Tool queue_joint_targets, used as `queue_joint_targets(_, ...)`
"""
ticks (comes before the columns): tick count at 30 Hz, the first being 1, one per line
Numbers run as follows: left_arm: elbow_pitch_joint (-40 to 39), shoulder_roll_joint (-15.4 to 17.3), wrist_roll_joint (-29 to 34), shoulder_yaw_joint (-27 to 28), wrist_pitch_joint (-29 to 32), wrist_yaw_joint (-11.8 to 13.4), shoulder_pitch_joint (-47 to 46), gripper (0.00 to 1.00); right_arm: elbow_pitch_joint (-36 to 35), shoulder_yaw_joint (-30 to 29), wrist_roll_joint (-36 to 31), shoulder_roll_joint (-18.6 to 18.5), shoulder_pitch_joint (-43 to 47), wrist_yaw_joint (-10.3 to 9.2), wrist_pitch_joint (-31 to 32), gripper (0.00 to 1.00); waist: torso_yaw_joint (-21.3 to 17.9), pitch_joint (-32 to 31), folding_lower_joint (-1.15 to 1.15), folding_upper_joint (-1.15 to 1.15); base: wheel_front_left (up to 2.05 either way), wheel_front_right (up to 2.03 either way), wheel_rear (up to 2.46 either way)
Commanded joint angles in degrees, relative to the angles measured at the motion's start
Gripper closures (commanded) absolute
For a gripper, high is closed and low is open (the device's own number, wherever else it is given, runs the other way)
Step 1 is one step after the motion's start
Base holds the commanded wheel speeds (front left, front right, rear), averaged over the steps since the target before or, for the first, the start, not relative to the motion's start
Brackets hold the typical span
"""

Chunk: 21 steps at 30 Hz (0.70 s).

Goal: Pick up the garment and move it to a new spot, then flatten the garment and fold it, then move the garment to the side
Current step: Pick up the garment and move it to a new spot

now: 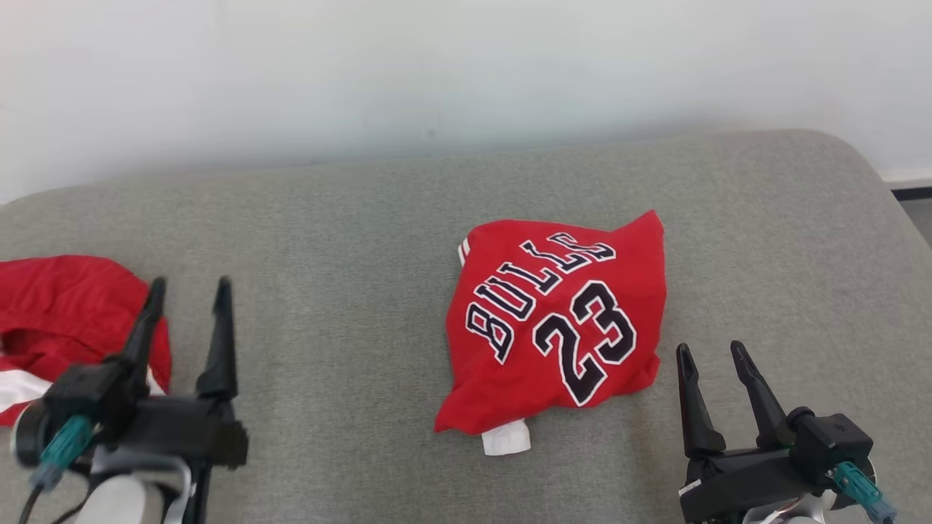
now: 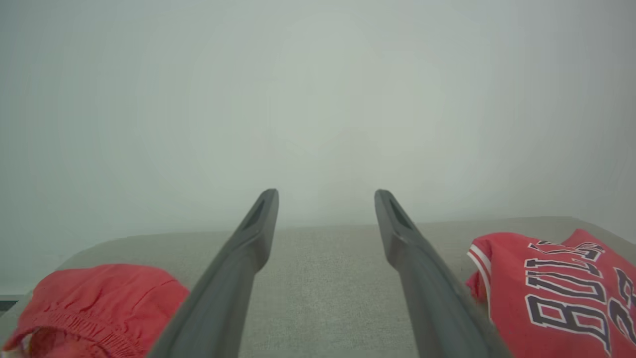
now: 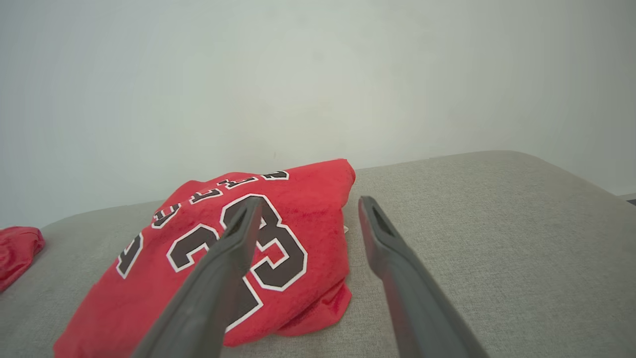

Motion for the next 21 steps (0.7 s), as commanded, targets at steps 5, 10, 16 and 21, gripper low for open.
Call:
queue_joint_targets(5, -5.1, -1.1, 1.2, 5.1, 0.0, 0.1, 8.5, 0.00, -0.4, -0.2, -0.3, -1.0, 1.1, -0.12, 0.0, 0.00, 1.9, -1.4, 0.00, 0.00, 0.00, 0.00, 0.00)
queue_joint_targets(10, -6.1, -2.9, 2.7, 6.5, 0.0, -1.3, 13.4, 0.00, -0.7, 0.2, -0.8, -1.2, 1.6, -0.12, 0.0, 0.00, 2.1, -1.6, 0.00, 0.00, 0.00, 0.00, 0.00)
queue_joint_targets(16, -5.7, -5.1, 4.2, 7.9, 0.0, -2.5, 15.9, 0.00, -0.7, 0.5, -0.9, -1.6, 2.1, -0.12, 0.0, 0.00, 2.3, -1.8, 0.00, 0.00, 0.00, 0.00, 0.00)
queue_joint_targets(21, -5.4, -6.3, 5.5, 8.9, 0.0, -3.5, 16.1, 0.00, -0.7, 0.7, -1.2, -1.5, 2.5, -0.12, 0.0, 0.00, 2.4, -1.5, 0.00, 0.00, 0.00, 0.00, 0.00)
